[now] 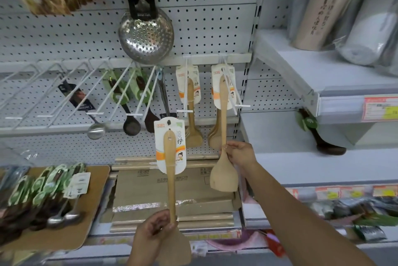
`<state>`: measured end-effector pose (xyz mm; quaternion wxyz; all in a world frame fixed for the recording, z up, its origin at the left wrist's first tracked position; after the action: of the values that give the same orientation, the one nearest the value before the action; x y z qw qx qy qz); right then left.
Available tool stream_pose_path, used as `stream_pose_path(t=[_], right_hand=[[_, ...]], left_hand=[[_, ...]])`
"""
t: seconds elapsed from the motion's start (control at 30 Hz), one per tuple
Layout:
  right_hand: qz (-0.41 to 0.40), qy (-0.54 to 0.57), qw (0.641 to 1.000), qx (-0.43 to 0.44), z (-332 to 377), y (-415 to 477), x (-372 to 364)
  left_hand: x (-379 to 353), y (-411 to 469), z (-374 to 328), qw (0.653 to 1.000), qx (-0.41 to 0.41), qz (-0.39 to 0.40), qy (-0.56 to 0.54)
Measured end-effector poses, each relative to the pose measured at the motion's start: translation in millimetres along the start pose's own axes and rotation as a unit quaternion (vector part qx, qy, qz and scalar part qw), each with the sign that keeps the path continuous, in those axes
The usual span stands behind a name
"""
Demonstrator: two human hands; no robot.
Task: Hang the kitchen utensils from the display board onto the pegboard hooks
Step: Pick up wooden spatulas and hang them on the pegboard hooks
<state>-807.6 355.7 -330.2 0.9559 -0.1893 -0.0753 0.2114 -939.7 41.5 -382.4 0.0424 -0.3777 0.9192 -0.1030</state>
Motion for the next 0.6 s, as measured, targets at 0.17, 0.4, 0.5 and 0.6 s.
stream_pose_path(t=[0.17,0.4,0.5,0.6], right_hand=[[-0.004,-0.068,0.998,0.015,-5,6,-4],[-0.045,-0.11,0.993,0.003,-16,1,1],[-0.013,-0.099,0.995,0.028,-11,-17,-12],[0.059,-0.036,0.996,0.05,3,-47,-32]], left_hand=[[10,-3,12,0.999,0.03,-0.019,-0.005],[21,-8,18,0.999,0.045,-0.018,0.016],[18,-7,14,0.998,0.061,-0.016,-0.028],[12,-5,17,0.998,0.062,0.018,-0.016]])
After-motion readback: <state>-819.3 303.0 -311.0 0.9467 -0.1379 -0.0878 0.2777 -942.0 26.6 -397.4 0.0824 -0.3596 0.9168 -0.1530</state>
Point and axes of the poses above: each hand's wrist, its own y-axis towards the middle knuckle, its own x-axis out of the back of the hand, z = x × y, the point moved 4 cm from there along y, towards the middle knuckle, and after that the axes turned 3 degrees about -y, right-handed, at the moved point
